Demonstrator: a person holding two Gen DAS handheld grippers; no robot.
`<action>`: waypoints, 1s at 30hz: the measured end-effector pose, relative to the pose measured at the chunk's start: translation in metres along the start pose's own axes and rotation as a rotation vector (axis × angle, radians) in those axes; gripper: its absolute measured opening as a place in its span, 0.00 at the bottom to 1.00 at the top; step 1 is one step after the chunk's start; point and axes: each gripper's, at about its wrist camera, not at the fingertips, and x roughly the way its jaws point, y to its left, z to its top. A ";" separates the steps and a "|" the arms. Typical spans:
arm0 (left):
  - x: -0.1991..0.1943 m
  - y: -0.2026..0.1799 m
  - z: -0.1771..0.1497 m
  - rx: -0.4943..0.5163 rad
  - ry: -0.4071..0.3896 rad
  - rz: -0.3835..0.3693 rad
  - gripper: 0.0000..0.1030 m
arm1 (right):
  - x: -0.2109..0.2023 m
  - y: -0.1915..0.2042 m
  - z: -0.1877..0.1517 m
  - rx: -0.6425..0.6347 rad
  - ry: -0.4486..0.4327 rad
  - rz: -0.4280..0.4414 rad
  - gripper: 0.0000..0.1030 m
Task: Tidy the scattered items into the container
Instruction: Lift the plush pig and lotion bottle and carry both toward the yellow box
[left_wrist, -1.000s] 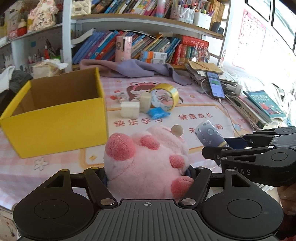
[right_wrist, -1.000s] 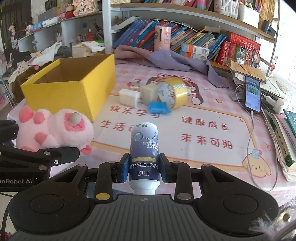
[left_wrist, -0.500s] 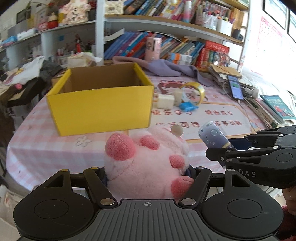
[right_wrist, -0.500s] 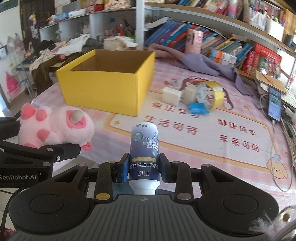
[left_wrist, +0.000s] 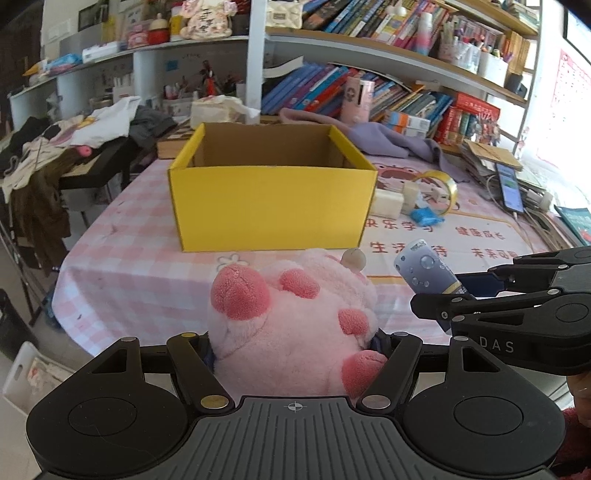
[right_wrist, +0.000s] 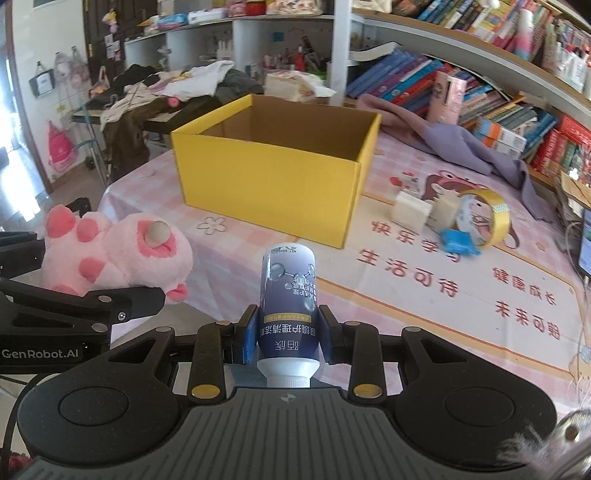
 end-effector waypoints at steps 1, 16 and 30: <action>0.000 0.001 0.000 -0.004 0.001 0.003 0.68 | 0.001 0.001 0.001 -0.003 0.002 0.005 0.30; 0.017 0.016 0.016 -0.024 -0.002 0.060 0.68 | 0.033 0.004 0.030 -0.070 0.008 0.103 0.30; 0.024 0.022 0.072 -0.001 -0.089 0.073 0.68 | 0.043 -0.015 0.087 -0.103 -0.082 0.167 0.30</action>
